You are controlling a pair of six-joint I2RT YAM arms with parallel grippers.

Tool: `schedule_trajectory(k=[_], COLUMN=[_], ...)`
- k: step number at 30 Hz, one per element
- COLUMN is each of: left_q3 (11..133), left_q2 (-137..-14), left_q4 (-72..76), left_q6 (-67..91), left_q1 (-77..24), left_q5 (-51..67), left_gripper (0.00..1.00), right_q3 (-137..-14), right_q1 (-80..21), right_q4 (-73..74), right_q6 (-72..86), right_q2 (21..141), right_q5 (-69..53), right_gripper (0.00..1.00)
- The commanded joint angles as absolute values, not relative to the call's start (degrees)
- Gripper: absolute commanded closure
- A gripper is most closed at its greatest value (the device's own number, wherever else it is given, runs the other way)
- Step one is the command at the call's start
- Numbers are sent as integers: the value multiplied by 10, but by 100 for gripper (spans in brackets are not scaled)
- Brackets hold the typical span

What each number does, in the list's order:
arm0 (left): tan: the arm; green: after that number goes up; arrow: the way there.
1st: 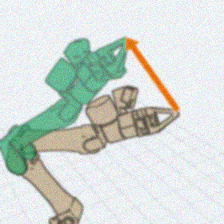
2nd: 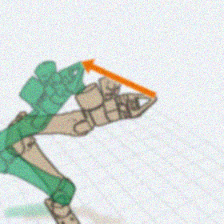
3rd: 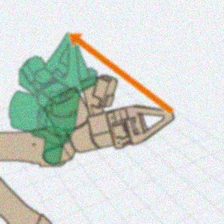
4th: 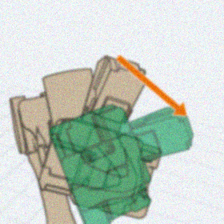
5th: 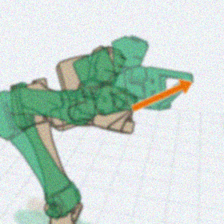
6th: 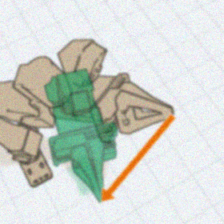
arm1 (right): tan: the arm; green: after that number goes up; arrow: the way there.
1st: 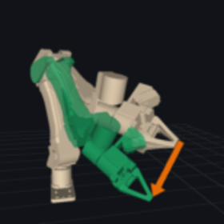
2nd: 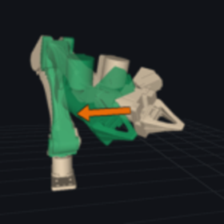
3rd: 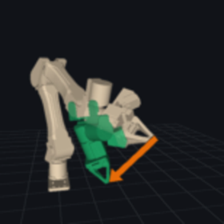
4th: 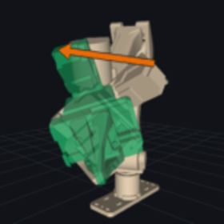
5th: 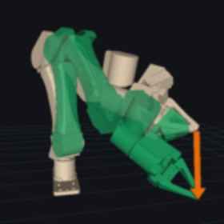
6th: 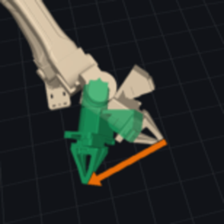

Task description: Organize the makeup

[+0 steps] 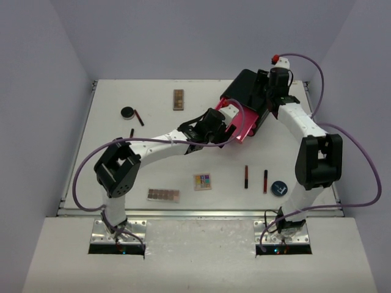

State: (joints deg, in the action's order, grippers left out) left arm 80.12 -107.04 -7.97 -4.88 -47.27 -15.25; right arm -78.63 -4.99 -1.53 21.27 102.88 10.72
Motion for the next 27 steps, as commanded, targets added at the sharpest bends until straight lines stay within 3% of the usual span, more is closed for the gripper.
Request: schedule_trajectory(k=[1, 6, 15, 22, 27], left_q3=[813, 816, 830, 835, 740], left_q2=[-996, -951, -895, -842, -825], left_q4=[-107, -148, -204, -296, -273], left_q6=[-40, -42, -51, -62, -120], left_q1=[-469, -469, -461, -226, -91], left_q5=[-153, -166, -177, -44, 24], left_gripper=[27, 20, 17, 24, 19], right_q3=[-768, -770, -793, -755, -730], right_q1=[-49, -50, -51, -50, -53], right_q4=[43, 53, 88, 85, 91], right_q6=[205, 197, 188, 188, 196], right_q2=[995, 963, 950, 878, 838], right_q5=[70, 29, 2, -48, -87], right_gripper=[29, 28, 26, 25, 24])
